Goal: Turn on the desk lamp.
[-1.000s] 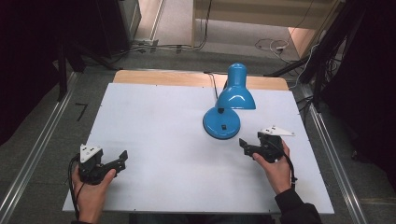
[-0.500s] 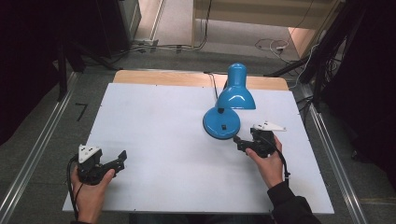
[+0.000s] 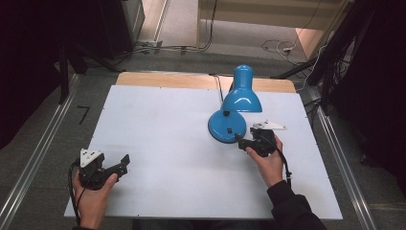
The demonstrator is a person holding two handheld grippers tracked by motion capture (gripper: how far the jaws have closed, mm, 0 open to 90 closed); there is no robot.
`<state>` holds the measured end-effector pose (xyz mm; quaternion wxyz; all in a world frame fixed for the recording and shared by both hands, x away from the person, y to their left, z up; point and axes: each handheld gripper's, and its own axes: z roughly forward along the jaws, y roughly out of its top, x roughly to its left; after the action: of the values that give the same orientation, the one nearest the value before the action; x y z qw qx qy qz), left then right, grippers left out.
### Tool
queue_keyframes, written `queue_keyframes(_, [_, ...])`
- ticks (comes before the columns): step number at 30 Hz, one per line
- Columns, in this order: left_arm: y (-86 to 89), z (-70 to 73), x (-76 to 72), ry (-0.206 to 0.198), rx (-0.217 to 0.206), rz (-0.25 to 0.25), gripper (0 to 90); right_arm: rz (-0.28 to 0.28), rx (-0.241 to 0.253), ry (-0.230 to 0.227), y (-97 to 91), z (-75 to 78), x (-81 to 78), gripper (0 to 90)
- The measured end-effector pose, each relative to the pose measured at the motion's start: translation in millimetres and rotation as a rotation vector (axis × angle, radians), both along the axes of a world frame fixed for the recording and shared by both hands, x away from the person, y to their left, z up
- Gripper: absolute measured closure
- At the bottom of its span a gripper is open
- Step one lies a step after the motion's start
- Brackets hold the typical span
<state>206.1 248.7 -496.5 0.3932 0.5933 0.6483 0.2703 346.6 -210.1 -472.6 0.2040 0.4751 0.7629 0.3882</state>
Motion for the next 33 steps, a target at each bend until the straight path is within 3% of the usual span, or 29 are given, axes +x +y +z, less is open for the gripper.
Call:
queue_keyframes(10, [-0.7,-0.1,0.6,0.000,-0.002,-0.004,11.2,0.014,-0.009,-0.014,8.6,0.1,9.3,37.9])
queue_keyframes(13, [-0.2,-0.2,0.9,0.001,-0.003,-0.003,11.2,0.027,-0.007,-0.015,11.2,-0.5,12.1,44.2])
queue_keyframes(17, [-1.0,-0.2,1.1,-0.001,-0.003,-0.007,11.3,0.041,-0.001,-0.028,14.6,-1.2,14.1,59.1])
queue_keyframes(22, [-1.1,0.2,0.6,-0.001,-0.006,-0.011,11.3,0.030,-0.012,-0.059,18.7,-3.9,15.7,72.3])
queue_keyframes(30, [-1.2,0.0,0.7,0.000,-0.009,-0.014,11.4,0.038,0.008,-0.035,26.3,-11.4,21.0,87.4])
queue_keyframes(33, [-0.5,-0.4,0.9,0.005,-0.012,-0.013,11.5,0.050,0.005,-0.024,29.5,-12.9,22.9,87.5])
